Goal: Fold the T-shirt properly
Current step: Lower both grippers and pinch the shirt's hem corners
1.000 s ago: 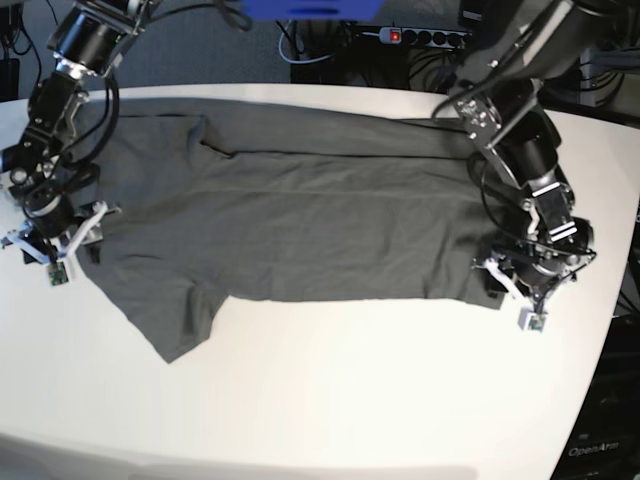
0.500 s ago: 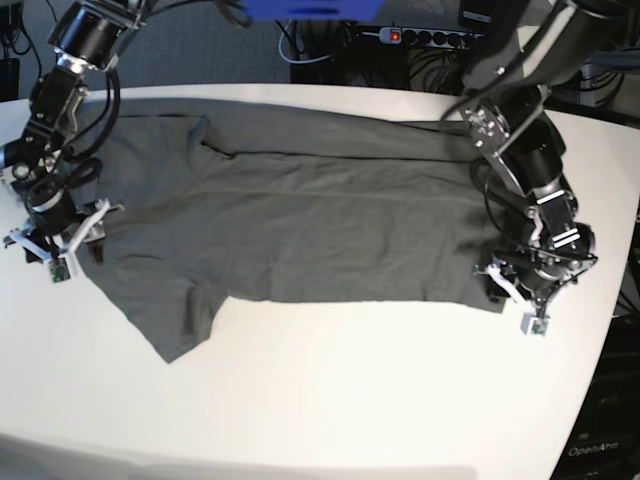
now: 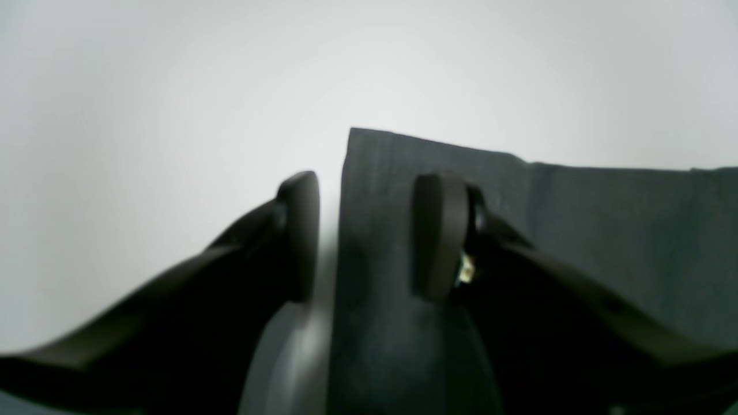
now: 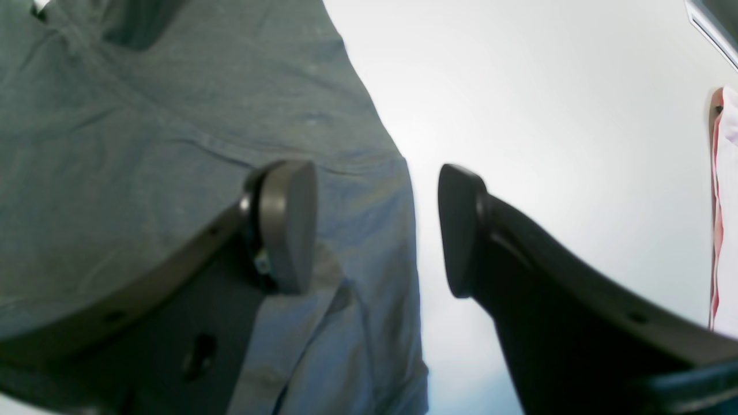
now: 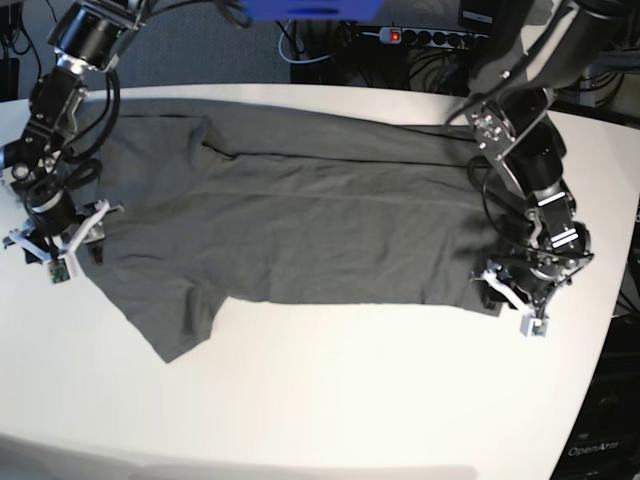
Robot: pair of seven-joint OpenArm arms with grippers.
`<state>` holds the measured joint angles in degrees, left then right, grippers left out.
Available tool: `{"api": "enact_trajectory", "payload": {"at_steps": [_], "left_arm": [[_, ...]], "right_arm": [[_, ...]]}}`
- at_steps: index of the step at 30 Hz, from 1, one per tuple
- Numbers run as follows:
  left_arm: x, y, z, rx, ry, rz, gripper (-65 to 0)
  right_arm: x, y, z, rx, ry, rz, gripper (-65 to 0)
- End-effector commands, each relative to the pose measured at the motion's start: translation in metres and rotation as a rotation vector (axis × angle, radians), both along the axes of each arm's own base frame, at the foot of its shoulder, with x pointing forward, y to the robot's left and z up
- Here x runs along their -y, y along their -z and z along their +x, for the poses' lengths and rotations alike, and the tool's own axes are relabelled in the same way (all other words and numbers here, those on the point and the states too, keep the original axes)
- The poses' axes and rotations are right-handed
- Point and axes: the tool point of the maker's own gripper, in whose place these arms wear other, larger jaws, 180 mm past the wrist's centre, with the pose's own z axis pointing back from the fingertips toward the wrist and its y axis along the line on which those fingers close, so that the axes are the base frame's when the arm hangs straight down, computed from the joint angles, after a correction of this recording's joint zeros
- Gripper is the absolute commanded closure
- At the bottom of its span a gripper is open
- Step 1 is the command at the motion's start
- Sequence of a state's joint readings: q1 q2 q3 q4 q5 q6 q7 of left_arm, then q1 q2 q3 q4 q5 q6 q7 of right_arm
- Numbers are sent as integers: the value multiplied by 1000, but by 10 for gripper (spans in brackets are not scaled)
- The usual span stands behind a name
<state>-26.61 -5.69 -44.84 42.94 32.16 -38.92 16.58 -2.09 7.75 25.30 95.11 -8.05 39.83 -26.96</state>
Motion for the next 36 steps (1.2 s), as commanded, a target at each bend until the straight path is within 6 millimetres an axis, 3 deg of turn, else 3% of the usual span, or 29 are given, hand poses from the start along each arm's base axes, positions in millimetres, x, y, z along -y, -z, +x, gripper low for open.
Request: {"api": "enact_trajectory", "payload": {"at_steps": [1, 5, 11, 16, 25, 36], "left_arm": [[15, 49, -51, -257, 72, 23, -269], [32, 60, -62, -282, 87, 1, -256], [50, 64, -64, -288, 103, -25, -81], [53, 68, -70, -319, 107, -29, -24], [49, 68, -73, -340, 96, -27, -25], [33, 68, -87, -330, 61, 0, -25]], "right_arm": [[3, -17, 9, 59, -6, -10, -331], [3, -17, 9, 59, -6, -10, -331], [3, -18, 10, 61, -6, -10, -331], [3, -18, 10, 61, -6, -10, -331], [3, -19, 11, 65, -8, -10, -331], [-17, -14, 67, 39, -121, 10, -331]]}}
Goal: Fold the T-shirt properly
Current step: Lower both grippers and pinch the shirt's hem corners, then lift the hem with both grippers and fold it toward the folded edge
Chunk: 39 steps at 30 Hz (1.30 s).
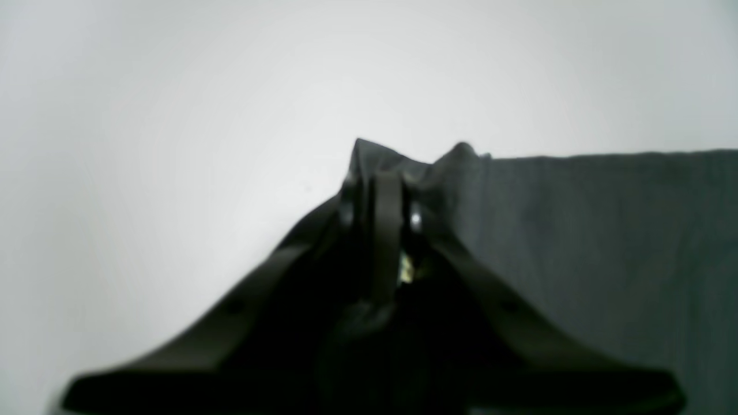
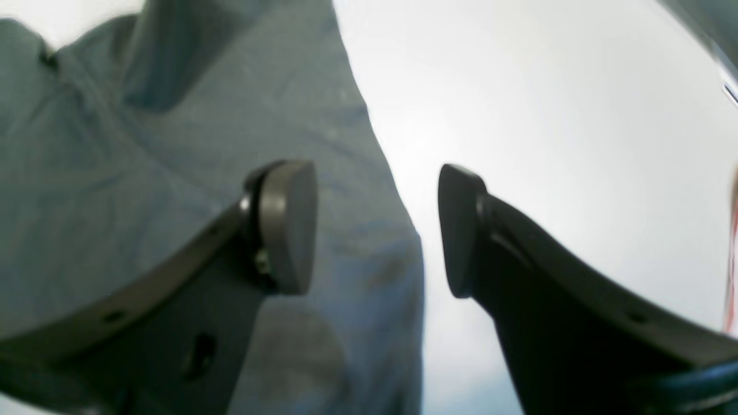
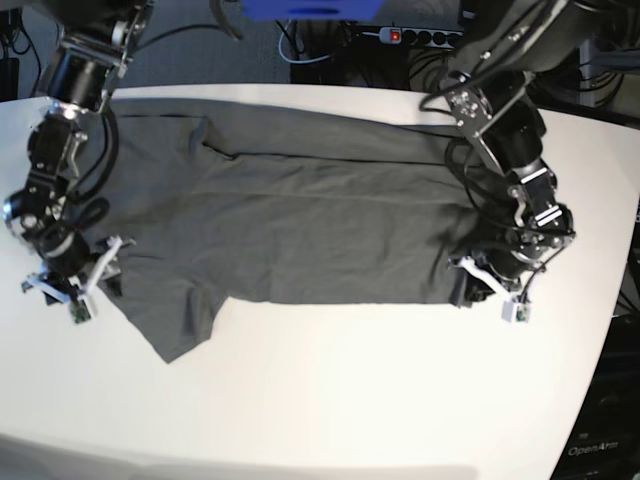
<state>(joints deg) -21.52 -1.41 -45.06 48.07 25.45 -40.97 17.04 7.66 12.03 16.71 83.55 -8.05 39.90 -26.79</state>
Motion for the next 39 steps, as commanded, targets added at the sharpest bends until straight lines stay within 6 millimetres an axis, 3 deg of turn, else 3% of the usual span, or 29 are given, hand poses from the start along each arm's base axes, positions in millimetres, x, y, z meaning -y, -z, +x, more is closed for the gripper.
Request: {"api": "enact_trajectory", "payload": {"at_steps": [1, 8, 16, 20, 25, 31, 39], "left_arm": [[-2, 59, -69, -360, 88, 116, -25], [-9, 68, -87, -392, 80, 123, -25], [-9, 75, -98, -410, 80, 123, -25], [-10, 78, -104, -418, 78, 122, -25], [-23, 67, -103, -390, 56, 168, -25], [-29, 61, -101, -376, 47, 189, -25], [-29, 70, -117, -402, 49, 187, -25]], "right_arm": [[3, -20, 18, 62, -7, 2, -334], [-2, -7, 63, 10, 4, 115, -335], [-2, 0, 96, 11, 10, 240, -337], [-4, 19, 101, -9, 24, 338, -337], [-7, 38, 98, -9, 45, 441, -337], [0, 39, 97, 12, 54, 448, -337], [4, 42, 92, -16, 27, 399, -337]]}}
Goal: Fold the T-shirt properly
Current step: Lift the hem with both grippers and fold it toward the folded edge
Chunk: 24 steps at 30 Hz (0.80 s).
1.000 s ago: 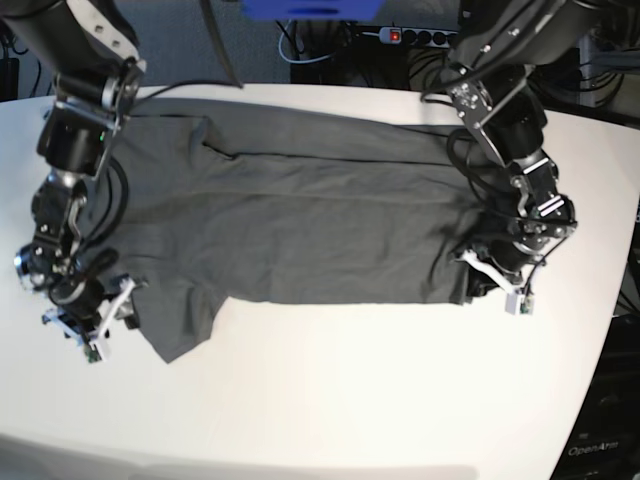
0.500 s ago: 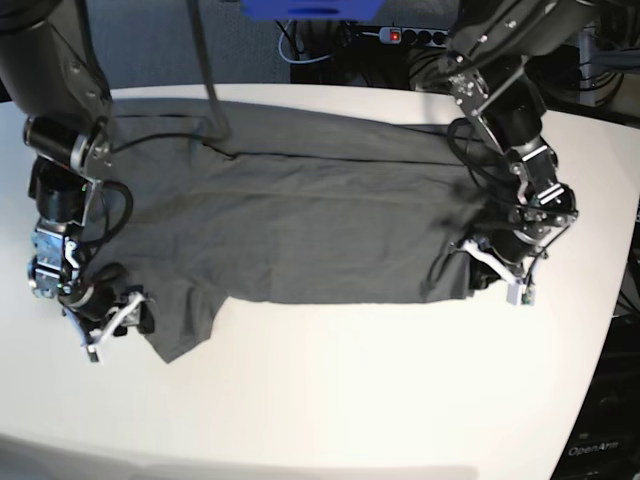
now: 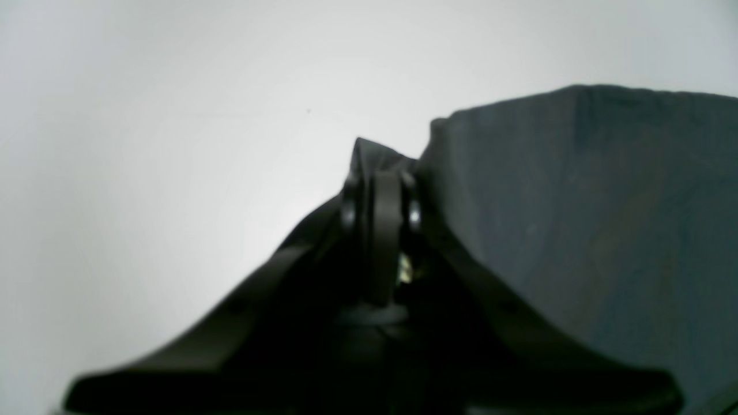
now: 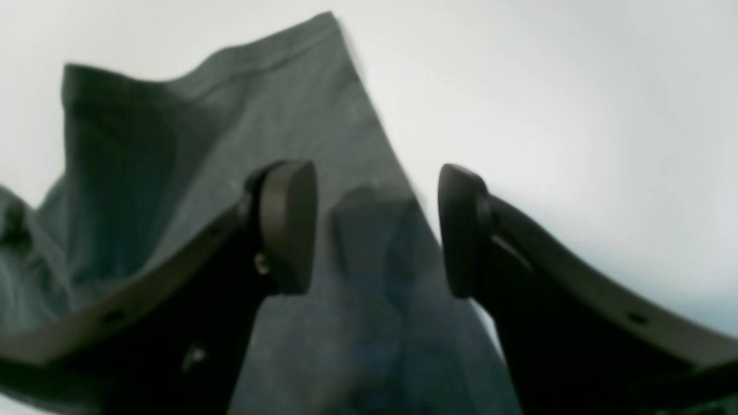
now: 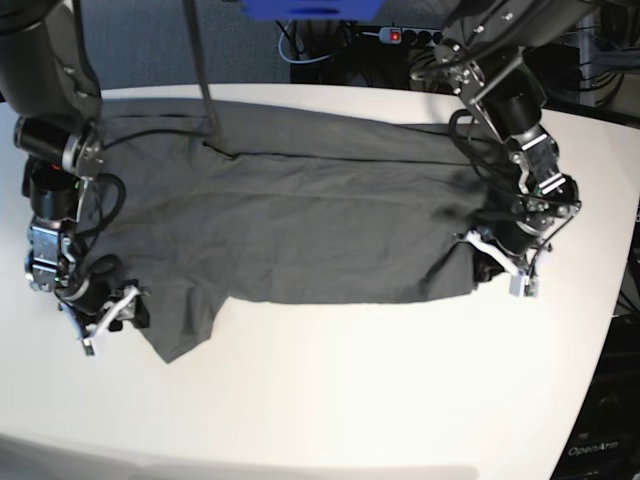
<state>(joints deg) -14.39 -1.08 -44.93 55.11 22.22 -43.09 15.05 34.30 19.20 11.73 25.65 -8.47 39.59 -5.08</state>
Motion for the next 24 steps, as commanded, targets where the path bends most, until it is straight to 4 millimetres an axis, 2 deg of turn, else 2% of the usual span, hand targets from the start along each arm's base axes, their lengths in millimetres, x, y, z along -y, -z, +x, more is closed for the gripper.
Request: {"api": "enact_trajectory", "payload": {"at_steps": [1, 7, 13, 15, 24], "left_arm": [[-17, 68, -84, -439, 57, 169, -25], [-20, 73, -96, -458, 56, 171, -25], [-20, 75, -100, -466, 53, 169, -25], [-23, 78, -107, -476, 41, 164, -25], [-24, 78, -109, -477, 37, 162, -25]], "right_arm": [[10, -26, 17, 72, 0, -13, -337], [3, -16, 10, 39, -51, -49, -337], [13, -19, 10, 40, -43, -66, -337], [14, -19, 9, 39, -43, -68, -337], [12, -14, 6, 30, -44, -64, -338]]}}
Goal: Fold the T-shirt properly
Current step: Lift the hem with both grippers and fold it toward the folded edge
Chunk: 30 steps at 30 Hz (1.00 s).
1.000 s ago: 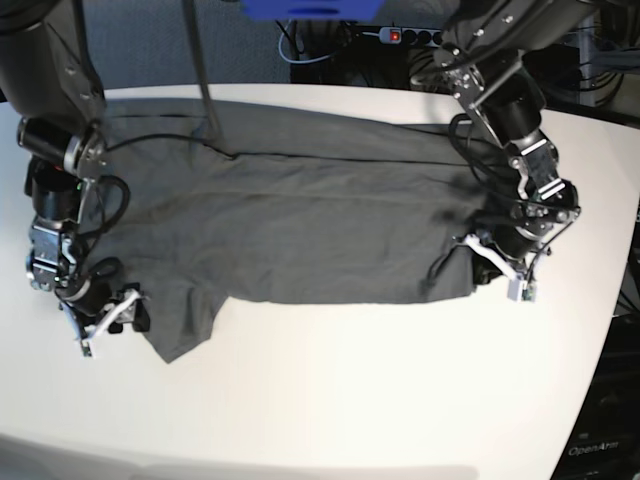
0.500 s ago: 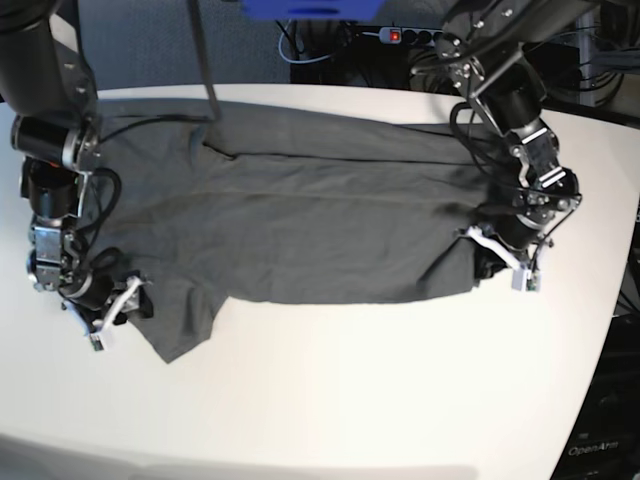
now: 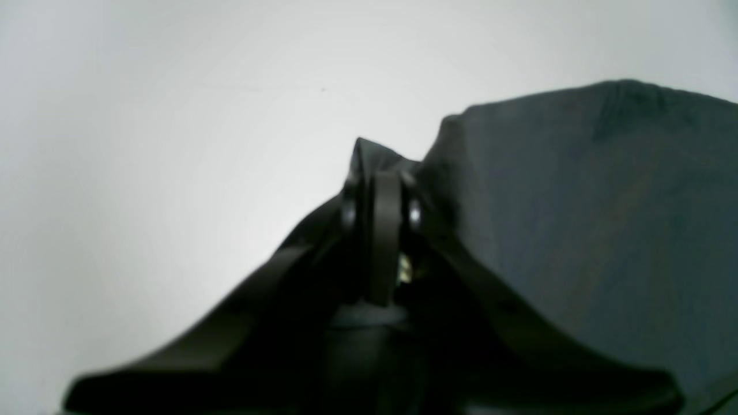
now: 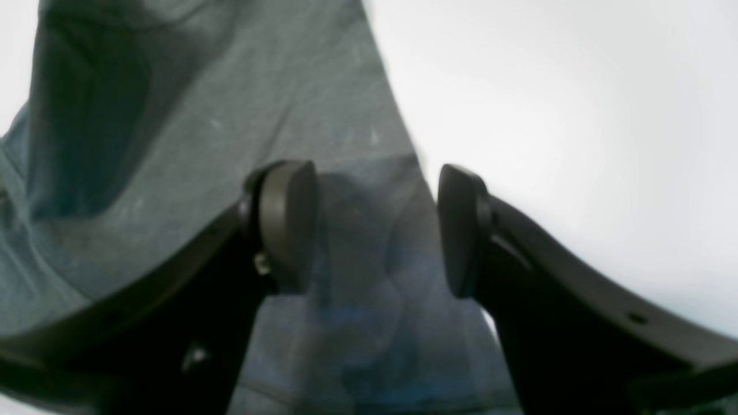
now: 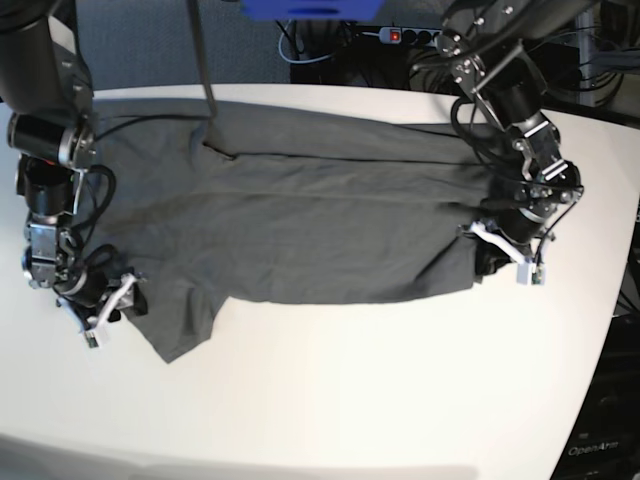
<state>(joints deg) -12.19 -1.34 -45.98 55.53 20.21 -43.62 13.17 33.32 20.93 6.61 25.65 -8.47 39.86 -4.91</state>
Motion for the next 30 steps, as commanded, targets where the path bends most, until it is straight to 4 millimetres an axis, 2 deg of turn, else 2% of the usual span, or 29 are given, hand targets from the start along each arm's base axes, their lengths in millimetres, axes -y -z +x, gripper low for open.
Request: {"api": "enact_trajectory", "payload": {"at_steps": [1, 7, 14, 22, 25, 27, 30], "left_arm": [[-18, 75, -96, -501, 71, 181, -25], [-29, 67, -103, -487, 54, 226, -25], [-36, 60, -101, -471, 44, 250, -25], [-36, 59, -101, -469, 43, 252, -25], [-36, 59, -101, -469, 43, 252, -25], [-36, 59, -101, -469, 43, 252, -25], [-37, 59, -100, -468, 42, 254, -25]], "right_arm": [[7, -24, 18, 74, 11, 5, -338], [4, -9, 5, 40, 9, 9, -338], [-21, 23, -20, -24, -12, 46, -338], [-36, 39, -33, -62, -23, 66, -331], [-36, 40, -36, -65, -23, 64, -325], [-36, 42, -38, -70, -23, 65, -284], [-36, 46, -43, -80, -22, 65, -168]]}}
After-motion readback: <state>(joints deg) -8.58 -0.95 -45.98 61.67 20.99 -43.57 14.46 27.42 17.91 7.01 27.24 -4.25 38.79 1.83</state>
